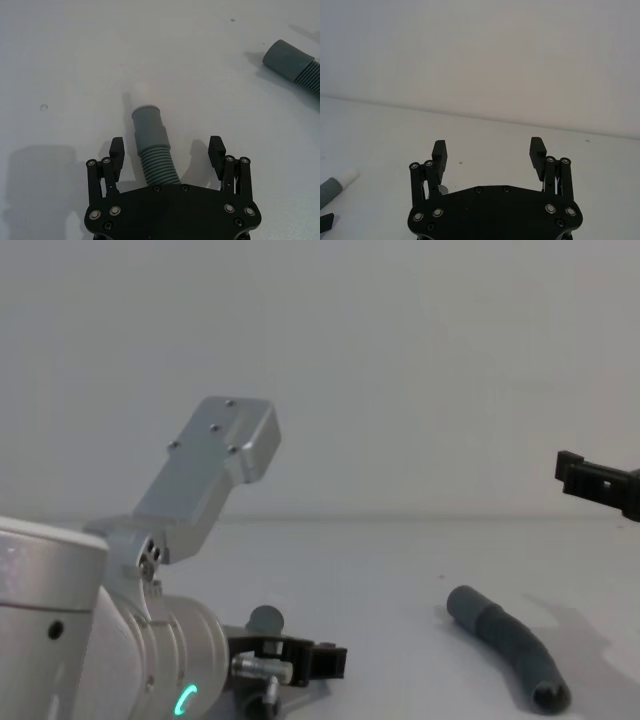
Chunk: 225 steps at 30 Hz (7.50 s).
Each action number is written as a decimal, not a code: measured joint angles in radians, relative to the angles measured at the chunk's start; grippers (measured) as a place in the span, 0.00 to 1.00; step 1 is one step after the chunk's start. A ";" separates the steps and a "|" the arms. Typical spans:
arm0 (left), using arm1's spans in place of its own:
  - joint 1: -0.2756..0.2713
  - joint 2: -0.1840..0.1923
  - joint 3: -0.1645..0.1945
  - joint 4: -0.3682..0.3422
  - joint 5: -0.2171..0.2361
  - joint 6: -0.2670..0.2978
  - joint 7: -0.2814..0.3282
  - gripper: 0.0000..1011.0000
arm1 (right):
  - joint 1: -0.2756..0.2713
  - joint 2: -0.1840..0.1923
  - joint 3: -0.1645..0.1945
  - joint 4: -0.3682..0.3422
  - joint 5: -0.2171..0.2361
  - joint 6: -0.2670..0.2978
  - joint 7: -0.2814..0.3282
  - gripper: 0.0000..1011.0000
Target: Use both hands to pick up one end of the pipe from the table, align the ends, and insert them.
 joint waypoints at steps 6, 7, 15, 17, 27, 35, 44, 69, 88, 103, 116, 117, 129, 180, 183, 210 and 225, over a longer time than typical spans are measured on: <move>0.000 -0.010 0.000 0.009 0.007 0.001 0.003 0.91 | 0.000 0.000 0.000 0.000 0.000 0.000 0.000 0.99; 0.000 -0.011 0.000 0.009 0.007 0.001 0.003 0.90 | 0.000 0.000 0.000 0.000 0.000 0.000 0.000 0.99; 0.003 -0.020 -0.002 0.012 0.018 0.000 0.010 0.66 | 0.000 0.000 0.000 0.000 0.000 0.000 0.000 0.99; 0.004 -0.021 -0.003 0.012 0.019 -0.001 0.011 0.62 | 0.000 0.000 0.000 0.000 0.000 0.000 0.000 0.99; 0.010 -0.025 -0.006 0.012 0.031 -0.009 0.012 0.32 | 0.000 0.000 0.000 0.000 0.000 0.000 0.000 0.99; 0.015 -0.024 -0.007 0.008 0.044 -0.022 0.013 0.32 | 0.000 0.000 0.000 0.000 0.000 0.000 0.000 0.99; 0.010 0.013 0.000 -0.014 0.080 -0.060 0.001 0.32 | 0.000 0.000 0.000 0.000 0.000 0.000 0.000 0.99; -0.043 0.272 -0.048 -0.081 0.058 -0.242 -0.307 0.32 | 0.000 0.000 0.000 0.000 0.000 0.000 0.000 0.99; -0.094 0.471 -0.103 -0.048 -0.068 -0.403 -0.651 0.32 | 0.000 0.000 0.000 0.000 0.000 0.000 0.000 0.99; -0.174 0.607 -0.104 0.012 -0.177 -0.460 -0.943 0.32 | 0.000 0.000 0.000 0.000 0.000 0.000 0.000 0.99; -0.337 0.684 -0.040 0.106 -0.248 -0.419 -1.243 0.32 | 0.000 0.000 0.000 0.000 0.000 0.000 0.000 0.99; -0.350 0.686 -0.035 0.113 -0.251 -0.415 -1.256 0.32 | 0.000 0.000 0.000 0.000 0.000 0.000 0.000 0.99; -0.444 0.708 0.006 0.160 -0.279 -0.368 -1.380 0.32 | 0.000 0.000 0.000 0.000 0.000 0.000 0.000 0.99; -0.467 0.719 0.015 0.169 -0.313 -0.366 -1.389 0.32 | 0.072 0.047 -0.029 -0.174 0.021 0.541 0.032 0.99; -0.467 0.719 0.015 0.169 -0.313 -0.366 -1.389 0.32 | 0.070 0.027 -0.032 -0.175 0.017 0.577 0.007 0.99; -0.467 0.719 0.015 0.169 -0.313 -0.366 -1.389 0.32 | 0.078 -0.004 -0.107 -0.136 -0.043 0.643 -0.009 0.99; -0.467 0.719 0.015 0.169 -0.313 -0.366 -1.389 0.32 | 0.098 -0.010 -0.120 -0.087 -0.062 0.647 0.006 0.99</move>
